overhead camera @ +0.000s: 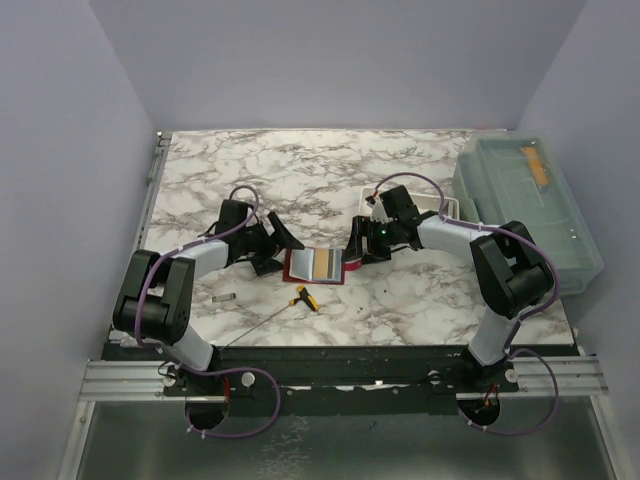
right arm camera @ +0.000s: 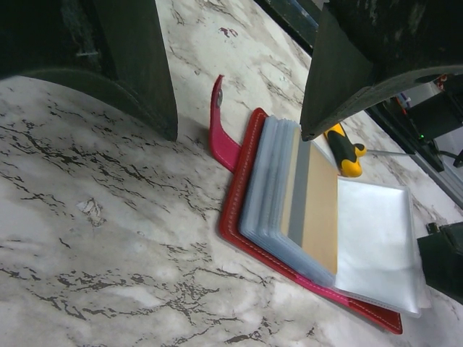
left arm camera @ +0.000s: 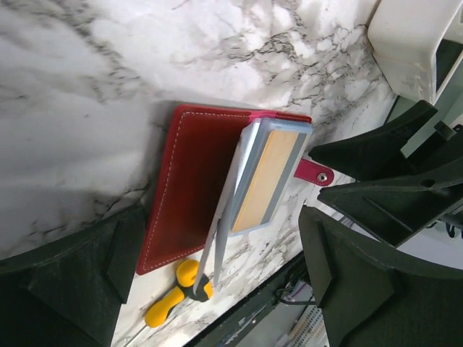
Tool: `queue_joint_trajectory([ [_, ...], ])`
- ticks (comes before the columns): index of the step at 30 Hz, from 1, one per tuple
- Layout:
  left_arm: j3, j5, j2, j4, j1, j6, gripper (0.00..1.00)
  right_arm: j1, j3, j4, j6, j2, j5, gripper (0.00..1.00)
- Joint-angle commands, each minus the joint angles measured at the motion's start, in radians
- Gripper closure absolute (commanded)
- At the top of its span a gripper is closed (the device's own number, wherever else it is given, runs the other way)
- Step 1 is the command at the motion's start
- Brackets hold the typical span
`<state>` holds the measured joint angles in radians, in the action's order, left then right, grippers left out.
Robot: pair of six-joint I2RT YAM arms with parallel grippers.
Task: Put the credit cards into the card holder
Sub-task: Close the card holder at the center of the board.
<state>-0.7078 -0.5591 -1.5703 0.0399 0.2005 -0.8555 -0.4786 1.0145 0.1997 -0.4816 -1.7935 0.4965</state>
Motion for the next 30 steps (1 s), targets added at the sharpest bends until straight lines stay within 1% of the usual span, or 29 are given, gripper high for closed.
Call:
queue_joint_trajectory([
  [1, -0.015, -0.02, -0.05, -0.031, 0.049, 0.027, 0.08, -0.004, -0.008, -0.005, 0.006, -0.022, 0.024, 0.28],
  [4, 0.003, -0.056, -0.017, -0.102, 0.061, -0.01, 0.13, -0.005, -0.01, -0.009, 0.005, -0.026, 0.028, 0.28],
  [7, 0.004, -0.059, 0.024, -0.126, 0.078, -0.035, 0.21, -0.004, -0.014, -0.019, 0.0, -0.027, 0.039, 0.28],
  [13, -0.042, -0.023, 0.063, -0.152, 0.174, -0.075, 0.25, -0.005, -0.023, -0.032, -0.004, -0.03, 0.054, 0.29],
  [17, -0.08, -0.024, 0.011, -0.183, 0.226, -0.101, 0.25, -0.004, -0.026, -0.02, -0.011, -0.014, 0.025, 0.29],
  [21, -0.102, -0.046, -0.071, -0.242, 0.26, -0.134, 0.28, -0.002, -0.017, 0.066, -0.01, 0.027, -0.106, 0.28],
  [23, -0.112, -0.045, -0.099, -0.261, 0.273, -0.142, 0.28, 0.011, -0.031, 0.095, -0.006, 0.06, -0.146, 0.28],
  [26, -0.126, -0.047, -0.14, -0.277, 0.28, -0.144, 0.31, 0.06, -0.078, 0.102, 0.003, 0.106, -0.126, 0.29],
  [30, -0.125, -0.05, -0.185, -0.301, 0.281, -0.144, 0.38, 0.086, -0.125, 0.077, 0.022, 0.169, -0.056, 0.39],
])
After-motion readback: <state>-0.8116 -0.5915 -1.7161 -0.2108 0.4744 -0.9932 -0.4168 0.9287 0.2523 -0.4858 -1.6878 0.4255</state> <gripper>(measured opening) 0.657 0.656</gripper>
